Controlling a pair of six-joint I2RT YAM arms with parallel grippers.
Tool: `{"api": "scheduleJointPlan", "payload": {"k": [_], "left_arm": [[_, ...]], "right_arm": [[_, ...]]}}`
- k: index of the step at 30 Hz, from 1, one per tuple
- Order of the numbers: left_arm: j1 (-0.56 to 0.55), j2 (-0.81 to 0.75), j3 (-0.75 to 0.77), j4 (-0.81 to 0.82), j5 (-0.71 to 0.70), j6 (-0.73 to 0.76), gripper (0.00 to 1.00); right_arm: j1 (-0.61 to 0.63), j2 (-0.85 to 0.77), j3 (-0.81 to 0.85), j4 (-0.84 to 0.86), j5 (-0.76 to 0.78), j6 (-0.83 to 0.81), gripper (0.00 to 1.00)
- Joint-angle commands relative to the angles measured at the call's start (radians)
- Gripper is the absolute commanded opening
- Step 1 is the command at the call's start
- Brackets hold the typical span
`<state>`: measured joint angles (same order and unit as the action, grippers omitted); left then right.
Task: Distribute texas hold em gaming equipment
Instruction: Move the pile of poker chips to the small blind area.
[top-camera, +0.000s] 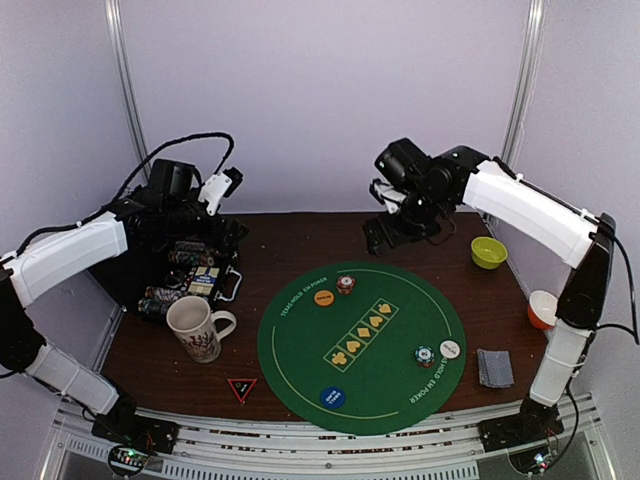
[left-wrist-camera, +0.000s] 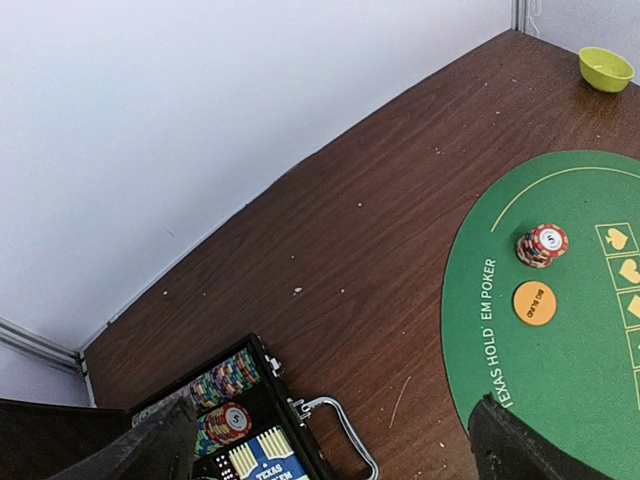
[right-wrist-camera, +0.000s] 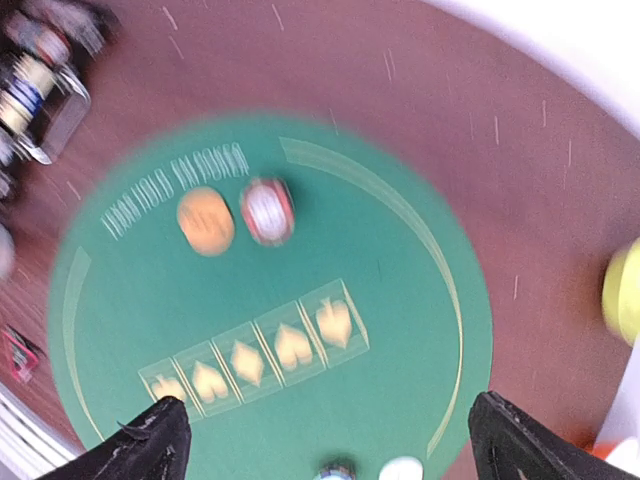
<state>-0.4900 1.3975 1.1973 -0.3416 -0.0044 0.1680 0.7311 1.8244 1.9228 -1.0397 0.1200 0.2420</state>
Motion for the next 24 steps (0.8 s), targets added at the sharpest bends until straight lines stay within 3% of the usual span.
{"api": "scheduleJointPlan", "payload": {"k": [1,6,13,20,24], "left_arm": [[0.005,-0.026,-0.017,0.03,0.003,0.014,0.98],[0.004,-0.031,-0.024,0.037,0.017,0.013,0.98],[0.004,-0.037,-0.033,0.038,0.011,0.014,0.98],[0.004,-0.029,-0.035,0.04,0.006,0.017,0.98],[0.004,-0.022,-0.032,0.04,0.009,0.018,0.98]], "right_arm": [[0.005,-0.095,-0.367,-0.094,0.003,0.192,1.0],[0.013,-0.19,-0.651,0.036,-0.082,0.289,1.0],[0.022,-0.171,-0.813,0.173,-0.138,0.334,0.98],[0.03,-0.124,-0.884,0.208,-0.137,0.34,0.73],[0.036,-0.114,-0.907,0.228,-0.159,0.341,0.63]]}}
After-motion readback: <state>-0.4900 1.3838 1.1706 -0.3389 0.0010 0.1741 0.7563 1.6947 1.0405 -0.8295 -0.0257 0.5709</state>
